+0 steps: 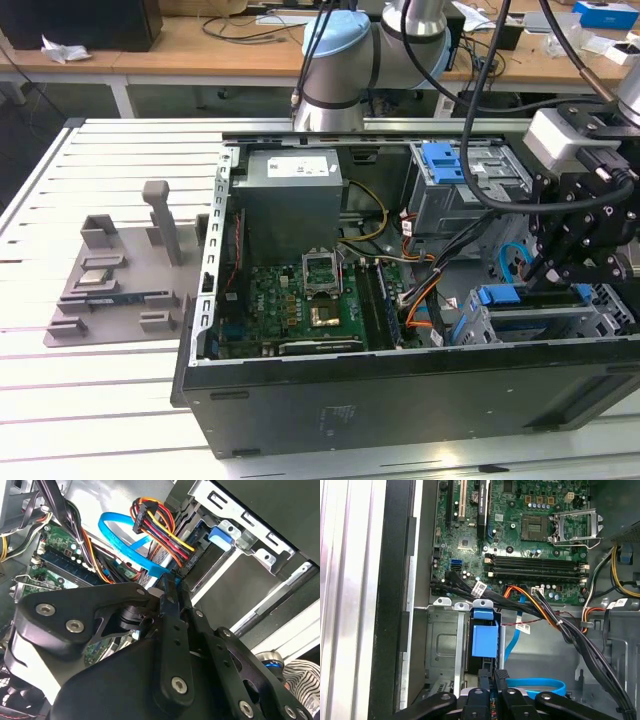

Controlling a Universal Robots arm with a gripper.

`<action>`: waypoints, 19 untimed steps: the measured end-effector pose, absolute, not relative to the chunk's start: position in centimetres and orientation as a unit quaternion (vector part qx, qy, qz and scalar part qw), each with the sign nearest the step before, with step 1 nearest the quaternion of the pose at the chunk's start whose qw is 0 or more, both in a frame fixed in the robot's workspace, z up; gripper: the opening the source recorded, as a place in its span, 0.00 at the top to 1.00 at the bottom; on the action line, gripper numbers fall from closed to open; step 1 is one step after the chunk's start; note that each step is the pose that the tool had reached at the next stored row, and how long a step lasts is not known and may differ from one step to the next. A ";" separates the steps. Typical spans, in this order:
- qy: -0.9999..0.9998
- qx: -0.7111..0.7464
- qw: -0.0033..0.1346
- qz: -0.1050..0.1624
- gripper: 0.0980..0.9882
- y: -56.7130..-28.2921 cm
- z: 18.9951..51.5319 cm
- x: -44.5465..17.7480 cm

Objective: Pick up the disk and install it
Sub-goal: 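Insert the second disk wire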

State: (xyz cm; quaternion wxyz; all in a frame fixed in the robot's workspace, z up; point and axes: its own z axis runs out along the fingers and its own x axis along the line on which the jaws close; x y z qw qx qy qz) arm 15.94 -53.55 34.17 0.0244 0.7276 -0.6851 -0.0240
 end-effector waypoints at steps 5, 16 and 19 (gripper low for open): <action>-0.685 0.728 0.024 -0.024 0.93 -53.5 34.1 15.9; -0.685 0.728 0.024 -0.024 0.78 -53.2 36.3 15.9; -0.685 0.728 0.024 -0.024 0.99 -52.8 37.6 15.9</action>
